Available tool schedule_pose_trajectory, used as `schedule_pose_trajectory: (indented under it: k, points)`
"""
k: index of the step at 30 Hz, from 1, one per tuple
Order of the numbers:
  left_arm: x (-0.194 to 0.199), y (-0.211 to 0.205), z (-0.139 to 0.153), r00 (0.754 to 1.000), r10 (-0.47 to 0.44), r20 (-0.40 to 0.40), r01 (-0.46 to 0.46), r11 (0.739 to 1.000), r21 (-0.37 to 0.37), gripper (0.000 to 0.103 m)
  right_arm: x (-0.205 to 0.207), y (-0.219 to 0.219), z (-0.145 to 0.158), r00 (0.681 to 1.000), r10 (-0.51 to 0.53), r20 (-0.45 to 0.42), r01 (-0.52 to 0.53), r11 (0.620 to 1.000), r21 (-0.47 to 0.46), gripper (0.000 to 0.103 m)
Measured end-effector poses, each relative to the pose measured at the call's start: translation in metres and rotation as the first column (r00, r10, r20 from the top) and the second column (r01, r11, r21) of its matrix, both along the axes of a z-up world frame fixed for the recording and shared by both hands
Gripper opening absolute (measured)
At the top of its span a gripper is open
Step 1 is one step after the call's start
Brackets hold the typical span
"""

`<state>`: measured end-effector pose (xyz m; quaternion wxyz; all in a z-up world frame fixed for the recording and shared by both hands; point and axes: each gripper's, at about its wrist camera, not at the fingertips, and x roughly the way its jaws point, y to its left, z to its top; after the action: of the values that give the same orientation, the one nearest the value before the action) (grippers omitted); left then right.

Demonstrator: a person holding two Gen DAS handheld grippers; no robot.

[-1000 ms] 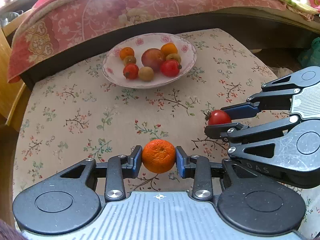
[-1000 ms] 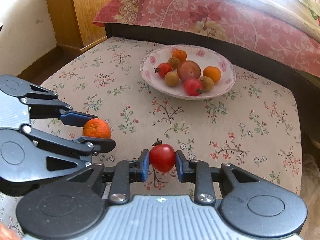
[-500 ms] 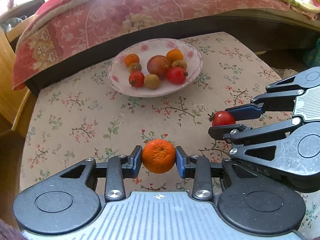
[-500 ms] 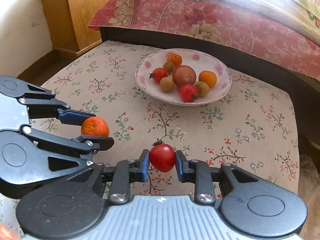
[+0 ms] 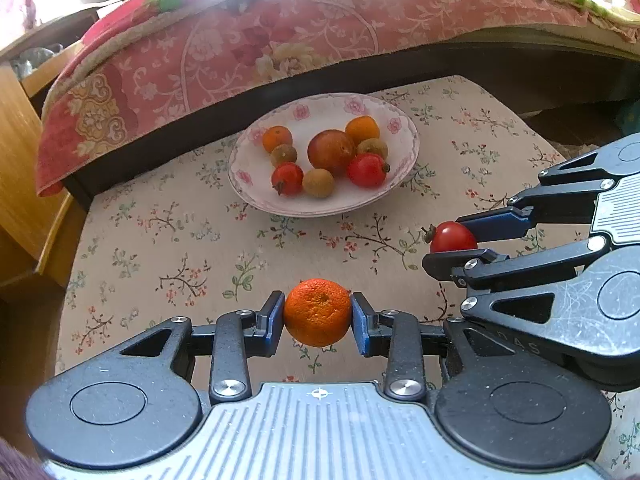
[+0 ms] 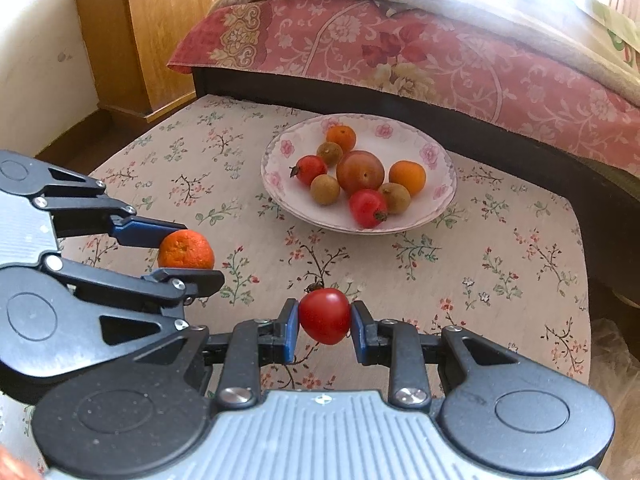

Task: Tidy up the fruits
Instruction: 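Lift and carry tangerine and cherry tomato in both tools toward the plate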

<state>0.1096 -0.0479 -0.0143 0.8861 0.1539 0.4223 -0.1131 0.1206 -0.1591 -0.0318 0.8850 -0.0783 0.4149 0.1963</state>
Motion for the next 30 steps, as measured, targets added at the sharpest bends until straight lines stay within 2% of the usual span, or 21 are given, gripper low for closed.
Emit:
schedule_pose_trajectory:
  k: [11, 30]
  points:
    - [0.010, 0.004, 0.000, 0.999, 0.030, -0.033, -0.032, 0.998, -0.055, 0.043, 0.008, -0.008, 0.008, 0.999, -0.041, 0.025, 0.041, 0.999, 0.014, 0.031]
    - [0.042, 0.002, 0.001, 0.995, 0.089, -0.044, -0.092, 0.993, -0.069, 0.043, 0.023, -0.009, 0.012, 0.996, -0.069, 0.053, 0.069, 0.998, 0.004, 0.031]
